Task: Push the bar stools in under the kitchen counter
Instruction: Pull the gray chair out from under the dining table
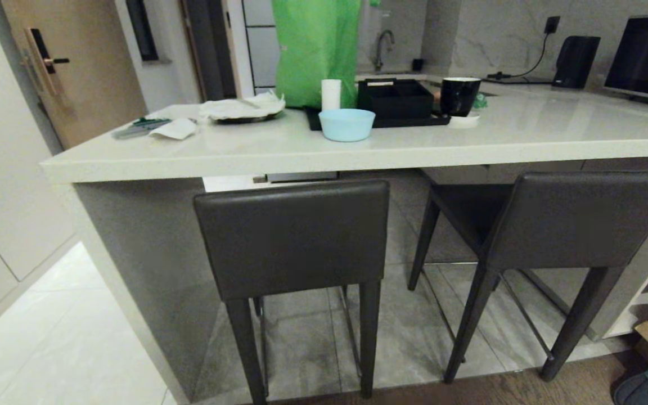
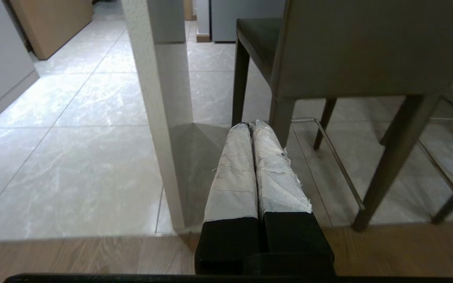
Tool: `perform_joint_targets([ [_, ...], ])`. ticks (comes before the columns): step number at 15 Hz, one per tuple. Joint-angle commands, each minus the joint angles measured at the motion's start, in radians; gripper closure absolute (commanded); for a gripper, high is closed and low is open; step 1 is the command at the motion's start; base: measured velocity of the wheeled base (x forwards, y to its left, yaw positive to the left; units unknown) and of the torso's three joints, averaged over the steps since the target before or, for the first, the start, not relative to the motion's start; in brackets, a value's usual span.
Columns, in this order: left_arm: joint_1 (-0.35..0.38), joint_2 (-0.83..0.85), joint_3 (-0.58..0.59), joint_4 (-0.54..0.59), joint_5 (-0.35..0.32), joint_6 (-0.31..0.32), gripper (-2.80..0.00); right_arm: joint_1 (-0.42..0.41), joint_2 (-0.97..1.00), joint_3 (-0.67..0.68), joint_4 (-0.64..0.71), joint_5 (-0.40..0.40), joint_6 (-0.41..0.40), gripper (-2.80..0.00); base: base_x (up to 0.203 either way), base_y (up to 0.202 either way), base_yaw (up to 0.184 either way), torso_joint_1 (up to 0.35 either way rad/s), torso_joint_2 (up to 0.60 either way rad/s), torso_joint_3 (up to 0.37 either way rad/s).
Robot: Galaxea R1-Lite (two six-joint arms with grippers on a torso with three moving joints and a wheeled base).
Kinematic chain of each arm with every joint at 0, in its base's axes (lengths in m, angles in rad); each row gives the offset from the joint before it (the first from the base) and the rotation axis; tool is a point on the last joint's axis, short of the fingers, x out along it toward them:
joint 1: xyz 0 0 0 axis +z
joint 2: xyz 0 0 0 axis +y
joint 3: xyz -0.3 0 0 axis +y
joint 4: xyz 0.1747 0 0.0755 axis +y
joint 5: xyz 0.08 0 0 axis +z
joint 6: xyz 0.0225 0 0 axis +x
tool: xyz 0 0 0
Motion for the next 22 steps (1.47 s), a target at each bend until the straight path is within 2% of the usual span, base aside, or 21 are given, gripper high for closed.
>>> perform_joint_targets([
  [1, 0.000, 0.001, 0.003, -0.001, 0.000, 0.000, 0.00, 0.000, 0.000, 0.000, 0.000, -0.001, 0.000, 0.00, 0.192, 0.000, 0.003, 0.005, 0.00, 0.001],
  [14, 0.000, 0.001, 0.003, -0.001, 0.000, 0.000, 0.00, 0.000, 0.000, 0.000, 0.000, 0.000, -0.001, 0.00, 0.191, 0.000, 0.001, 0.002, 0.00, 0.003],
  [22, 0.002, 0.001, 0.003, -0.001, -0.001, 0.004, 0.00, 0.000, 0.000, 0.000, 0.000, 0.000, -0.006, 0.00, 0.008, 0.000, 0.001, 0.002, 0.00, 0.000],
])
